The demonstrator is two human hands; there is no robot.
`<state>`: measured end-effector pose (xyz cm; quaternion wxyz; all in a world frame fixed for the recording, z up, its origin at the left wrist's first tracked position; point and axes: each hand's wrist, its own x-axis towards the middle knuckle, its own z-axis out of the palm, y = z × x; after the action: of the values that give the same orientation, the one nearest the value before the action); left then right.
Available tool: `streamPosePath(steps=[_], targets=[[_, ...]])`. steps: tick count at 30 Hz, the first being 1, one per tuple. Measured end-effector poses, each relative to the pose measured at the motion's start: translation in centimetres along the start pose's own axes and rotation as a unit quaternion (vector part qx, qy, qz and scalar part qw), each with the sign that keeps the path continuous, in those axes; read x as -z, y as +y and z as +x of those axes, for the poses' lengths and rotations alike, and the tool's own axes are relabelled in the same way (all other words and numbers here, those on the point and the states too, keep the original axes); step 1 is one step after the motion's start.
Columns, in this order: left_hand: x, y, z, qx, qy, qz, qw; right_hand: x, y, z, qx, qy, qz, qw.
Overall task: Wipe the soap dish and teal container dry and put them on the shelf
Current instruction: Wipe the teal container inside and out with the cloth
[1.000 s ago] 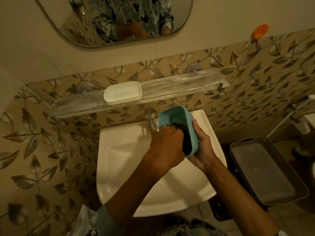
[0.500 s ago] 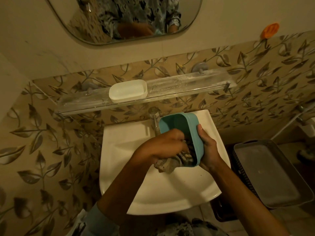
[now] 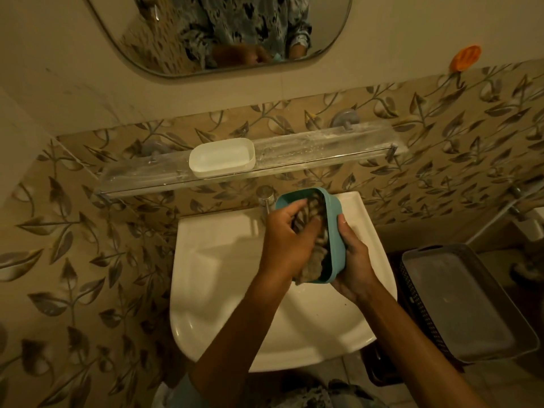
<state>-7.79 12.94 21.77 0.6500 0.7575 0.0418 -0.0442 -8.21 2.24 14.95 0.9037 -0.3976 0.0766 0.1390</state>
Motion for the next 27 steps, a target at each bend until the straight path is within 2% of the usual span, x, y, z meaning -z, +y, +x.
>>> streamPosePath(steps=[1, 2, 3, 5, 6, 7, 10, 12, 13, 16, 19, 21, 24, 26, 27], targets=[[-0.1, -0.5, -0.2, -0.115, 0.001, 0.119, 0.986, 0.1, 0.0, 0.0, -0.001, 0.003, 0.002, 1.0], [-0.1, -1.1, -0.2, -0.192, -0.015, 0.223, 0.956, 0.3, 0.0, -0.1, -0.002, 0.005, 0.004, 1.0], [-0.2, -1.7, -0.2, -0.23, -0.035, 0.32, 0.918, 0.5, 0.0, -0.2, -0.006, 0.006, 0.006, 1.0], [-0.3, -2.4, -0.2, -0.233, -0.03, 0.5, 0.834, 0.6, -0.1, -0.3, -0.017, 0.003, 0.003, 1.0], [-0.3, -2.4, -0.2, -0.222, -0.01, 0.554, 0.803, 0.5, -0.2, -0.3, -0.019, 0.002, -0.006, 1.0], [-0.3, -2.3, -0.2, -0.212, 0.014, 0.574, 0.791, 0.4, -0.3, -0.3, -0.017, 0.002, -0.018, 1.0], [-0.4, -1.8, 0.1, -0.205, 0.051, 0.521, 0.827, 0.2, -0.4, -0.3, -0.011, 0.01, -0.032, 0.999], [-0.1, -1.6, 0.1, -0.173, 0.018, 0.477, 0.861, 0.4, -0.5, -0.3, -0.008, 0.02, -0.026, 0.999], [0.0, -1.7, -0.1, -0.162, -0.025, 0.475, 0.865, 0.6, -0.7, -0.4, -0.007, 0.023, -0.019, 1.0], [0.2, -1.5, -1.6, -0.153, -0.168, 0.496, 0.838, 1.3, -1.4, -0.5, -0.015, 0.023, -0.037, 0.999], [0.7, -0.5, -2.3, -0.168, -0.235, 0.5, 0.817, 1.6, -1.4, -0.8, -0.035, 0.01, -0.07, 0.997], [1.3, 0.2, -1.9, -0.159, -0.263, 0.449, 0.839, 1.5, -1.5, -1.0, -0.036, 0.003, -0.074, 0.997], [1.1, 0.6, -1.6, -0.16, -0.253, 0.312, 0.902, 1.0, -2.5, -0.8, -0.01, -0.012, -0.045, 0.999], [0.3, 0.2, -2.0, -0.202, -0.183, 0.266, 0.925, 0.6, -3.2, -0.6, 0.002, -0.027, -0.028, 0.999], [0.0, -0.1, -1.8, -0.244, -0.125, 0.282, 0.919, 0.5, -3.3, -0.5, 0.006, -0.032, -0.025, 0.999]])
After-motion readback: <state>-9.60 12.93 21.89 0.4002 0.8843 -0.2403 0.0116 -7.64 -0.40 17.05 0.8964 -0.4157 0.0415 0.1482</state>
